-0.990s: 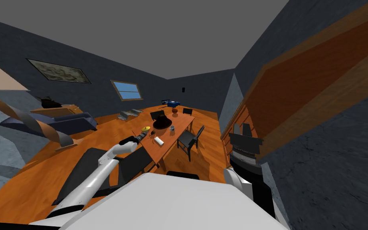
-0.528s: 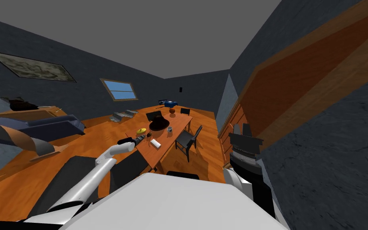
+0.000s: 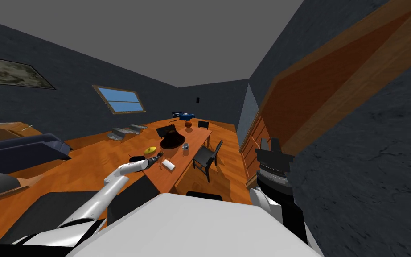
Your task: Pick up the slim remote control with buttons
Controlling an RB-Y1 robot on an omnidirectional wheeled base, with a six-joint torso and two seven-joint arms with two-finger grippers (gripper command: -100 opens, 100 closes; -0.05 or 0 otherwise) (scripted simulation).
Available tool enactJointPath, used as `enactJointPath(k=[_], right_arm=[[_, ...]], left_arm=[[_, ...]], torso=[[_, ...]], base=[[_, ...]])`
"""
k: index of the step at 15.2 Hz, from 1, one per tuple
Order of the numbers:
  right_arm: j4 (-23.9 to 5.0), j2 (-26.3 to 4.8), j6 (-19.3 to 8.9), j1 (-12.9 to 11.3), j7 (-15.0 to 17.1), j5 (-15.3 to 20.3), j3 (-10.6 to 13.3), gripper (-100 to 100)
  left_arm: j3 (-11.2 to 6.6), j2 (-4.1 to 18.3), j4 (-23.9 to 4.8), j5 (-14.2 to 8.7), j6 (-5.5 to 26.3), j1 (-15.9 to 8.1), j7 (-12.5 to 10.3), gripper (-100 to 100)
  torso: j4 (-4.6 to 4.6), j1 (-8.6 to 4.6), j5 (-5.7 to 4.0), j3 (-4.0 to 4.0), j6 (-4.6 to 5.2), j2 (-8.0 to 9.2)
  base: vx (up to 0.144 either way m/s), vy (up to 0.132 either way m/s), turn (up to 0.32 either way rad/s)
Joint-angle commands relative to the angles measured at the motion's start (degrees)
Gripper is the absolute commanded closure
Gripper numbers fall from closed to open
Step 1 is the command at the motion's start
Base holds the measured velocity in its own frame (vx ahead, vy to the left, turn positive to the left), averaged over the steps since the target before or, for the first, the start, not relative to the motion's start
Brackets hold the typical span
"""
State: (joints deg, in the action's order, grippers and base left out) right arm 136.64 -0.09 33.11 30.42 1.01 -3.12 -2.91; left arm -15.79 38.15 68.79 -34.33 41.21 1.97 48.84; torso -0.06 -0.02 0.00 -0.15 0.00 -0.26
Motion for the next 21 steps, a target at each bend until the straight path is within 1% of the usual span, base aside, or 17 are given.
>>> enactJointPath(k=[1, 3, 4, 6, 7, 8, 9, 10, 11, 13, 14, 15, 16, 18, 19, 20, 21], right_arm=[[0.0, 0.0, 0.0, 0.0, 0.0, 0.0, 0.0, 0], [0.0, 0.0, 0.0, 0.0, 0.0, 0.0, 0.0, 0], [0.0, 0.0, 0.0, 0.0, 0.0, 0.0, 0.0, 0], [0.0, 0.0, 0.0, 0.0, 0.0, 0.0, 0.0, 0], [0.0, 0.0, 0.0, 0.0, 0.0, 0.0, 0.0, 0], [0.0, 0.0, 0.0, 0.0, 0.0, 0.0, 0.0, 0], [0.0, 0.0, 0.0, 0.0, 0.0, 0.0, 0.0, 0], [0.0, 0.0, 0.0, 0.0, 0.0, 0.0, 0.0, 0], [0.0, 0.0, 0.0, 0.0, 0.0, 0.0, 0.0, 0], [0.0, 0.0, 0.0, 0.0, 0.0, 0.0, 0.0, 0], [0.0, 0.0, 0.0, 0.0, 0.0, 0.0, 0.0, 0], [0.0, 0.0, 0.0, 0.0, 0.0, 0.0, 0.0, 0], [0.0, 0.0, 0.0, 0.0, 0.0, 0.0, 0.0, 0], [0.0, 0.0, 0.0, 0.0, 0.0, 0.0, 0.0, 0], [0.0, 0.0, 0.0, 0.0, 0.0, 0.0, 0.0, 0], [0.0, 0.0, 0.0, 0.0, 0.0, 0.0, 0.0, 0], [0.0, 0.0, 0.0, 0.0, 0.0, 0.0, 0.0, 0]], left_arm=[[-0.11, 0.9, -2.9, -1.4, 2.9, -0.8, 1.6, -100], [-0.11, 0.9, -3.7, -1.4, 3.5, -0.8, 1.6, -100], [-0.09, 1.5, -5.1, -2.6, 5.8, -1.3, 2.9, -100], [-0.09, 1.5, -6.8, -2.6, 5.8, -1.3, 2.9, -100], [-0.02, 2.0, -8.7, -3.8, 8.0, -1.9, 4.1, -100], [-0.02, 2.0, -9.8, -3.8, 8.0, -1.9, 4.1, -100], [0.09, 2.4, -11.3, -4.8, 9.9, -2.3, 5.2, -100], [0.09, 2.4, -12.3, -4.8, 10.0, -2.3, 5.2, -100], [0.25, 2.8, -14.3, -5.8, 11.7, -2.7, 6.2, -100], [0.43, 3.1, -16.8, -6.6, 13.5, -3.0, 7.1, -100], [0.43, 3.1, -17.9, -6.6, 13.5, -3.0, 7.1, -100], [0.63, 3.3, -19.4, -7.4, 15.0, -3.3, 7.8, -100], [0.63, 3.3, -20.4, -7.4, 15.0, -3.3, 7.8, -100], [1.05, 3.6, -24.6, -8.7, 17.5, -3.6, 9.0, -100], [1.05, 3.6, -24.6, -8.7, 17.5, -3.6, 9.0, -100], [1.26, 3.6, -26.3, -9.3, 18.4, -3.7, 9.4, -100], [1.26, 3.6, -26.3, -9.3, 18.4, -3.7, 9.4, -100]], torso=[[0.0, 0.0, 0.0, 0.0, 0.0, 0.0], [0.0, -0.04, -0.01, 0.0, 0.02, -0.01], [0.0, -0.03, -0.01, 0.0, -0.01, 0.01], [0.0, -0.03, -0.01, -0.02, 0.03, -0.03], [0.0, -0.02, -0.01, 0.0, 0.0, 0.0], [0.0, -0.02, 0.0, 0.0, 0.03, -0.01], [0.0, 0.0, 0.0, -0.01, 0.01, -0.03], [-0.01, 0.02, 0.0, -0.04, 0.03, -0.08], [-0.02, 0.03, 0.01, -0.06, 0.03, -0.11], [-0.03, 0.02, 0.01, -0.07, 0.02, -0.12], [-0.03, 0.05, 0.01, -0.08, 0.03, -0.14], [-0.03, 0.06, 0.01, -0.07, 0.01, -0.13], [-0.03, 0.02, 0.01, -0.07, 0.01, -0.12], [-0.02, 0.01, 0.0, -0.06, 0.02, -0.11], [-0.03, 0.05, 0.01, -0.09, 0.04, -0.17], [-0.04, 0.05, 0.02, -0.1, 0.0, -0.17], [-0.03, 0.03, 0.01, -0.07, 0.0, -0.13]], base=[[0.055, -0.007, -0.171], [0.059, -0.002, -0.117], [0.065, -0.001, -0.126], [0.058, 0.002, -0.112], [0.061, 0.003, -0.146], [0.07, 0.01, -0.152], [0.092, 0.015, -0.179], [0.09, 0.017, -0.162], [0.087, 0.012, -0.197], [0.088, 0.022, -0.179], [0.085, 0.026, -0.134], [0.083, 0.012, -0.145], [0.074, 0.01, -0.12], [0.094, 0.026, -0.19], [0.099, 0.032, -0.144], [0.078, 0.024, -0.116], [0.061, 0.02, -0.094]])
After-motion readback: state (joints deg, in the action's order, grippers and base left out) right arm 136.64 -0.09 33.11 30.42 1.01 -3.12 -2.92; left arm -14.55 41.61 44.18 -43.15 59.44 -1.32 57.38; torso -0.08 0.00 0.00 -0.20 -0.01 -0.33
